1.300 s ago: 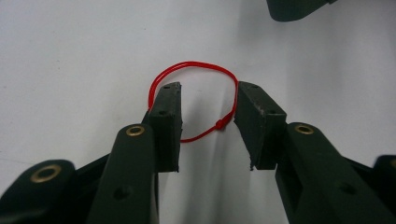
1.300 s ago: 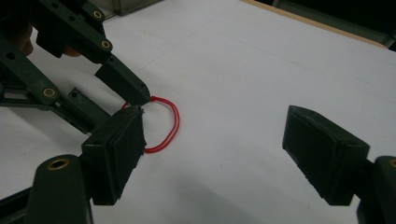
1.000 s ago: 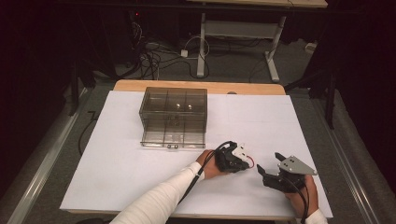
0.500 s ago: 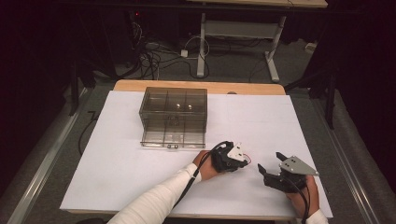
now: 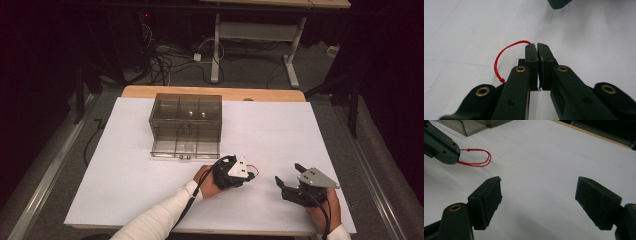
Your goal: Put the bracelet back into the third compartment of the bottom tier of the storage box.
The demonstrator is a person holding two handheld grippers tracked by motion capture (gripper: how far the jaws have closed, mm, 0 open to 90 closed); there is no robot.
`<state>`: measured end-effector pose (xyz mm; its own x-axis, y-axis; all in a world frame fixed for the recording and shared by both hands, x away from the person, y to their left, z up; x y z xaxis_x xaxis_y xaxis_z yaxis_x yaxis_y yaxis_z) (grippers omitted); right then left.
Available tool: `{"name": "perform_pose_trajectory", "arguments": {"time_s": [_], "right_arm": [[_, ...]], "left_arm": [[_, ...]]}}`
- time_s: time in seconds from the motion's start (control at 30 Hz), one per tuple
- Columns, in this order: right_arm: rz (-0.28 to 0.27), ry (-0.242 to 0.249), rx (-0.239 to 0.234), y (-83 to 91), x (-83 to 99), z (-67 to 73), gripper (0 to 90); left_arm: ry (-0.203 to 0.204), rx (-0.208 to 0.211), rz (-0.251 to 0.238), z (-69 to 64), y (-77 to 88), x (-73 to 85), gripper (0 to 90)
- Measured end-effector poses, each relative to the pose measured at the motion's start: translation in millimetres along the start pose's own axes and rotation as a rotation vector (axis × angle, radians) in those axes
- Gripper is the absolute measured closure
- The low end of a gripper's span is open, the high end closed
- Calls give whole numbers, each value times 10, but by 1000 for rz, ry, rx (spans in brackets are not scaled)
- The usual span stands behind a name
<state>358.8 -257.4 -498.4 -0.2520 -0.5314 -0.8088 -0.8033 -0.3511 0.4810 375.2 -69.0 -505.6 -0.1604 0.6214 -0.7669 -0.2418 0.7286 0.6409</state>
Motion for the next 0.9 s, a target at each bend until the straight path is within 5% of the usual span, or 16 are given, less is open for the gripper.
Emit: {"name": "perform_pose_trajectory", "arguments": {"time_s": [0.9], "right_arm": [[-17,22,-6,14,-21,17,224]], "left_arm": [[3,-22,-32,56,346,265,851]]}}
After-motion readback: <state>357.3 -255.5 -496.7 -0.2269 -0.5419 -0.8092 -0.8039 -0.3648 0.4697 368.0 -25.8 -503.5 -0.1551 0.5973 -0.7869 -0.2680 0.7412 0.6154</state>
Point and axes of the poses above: each handheld gripper's, and its own axes: y roughly backward along the jaws, x roughly out of its underside, z roughly to its left, the point moved 7 cm from there along -y, roughly forward along the jaws, and after that the axes turned 10 degrees about y, right-handed, at the moved point
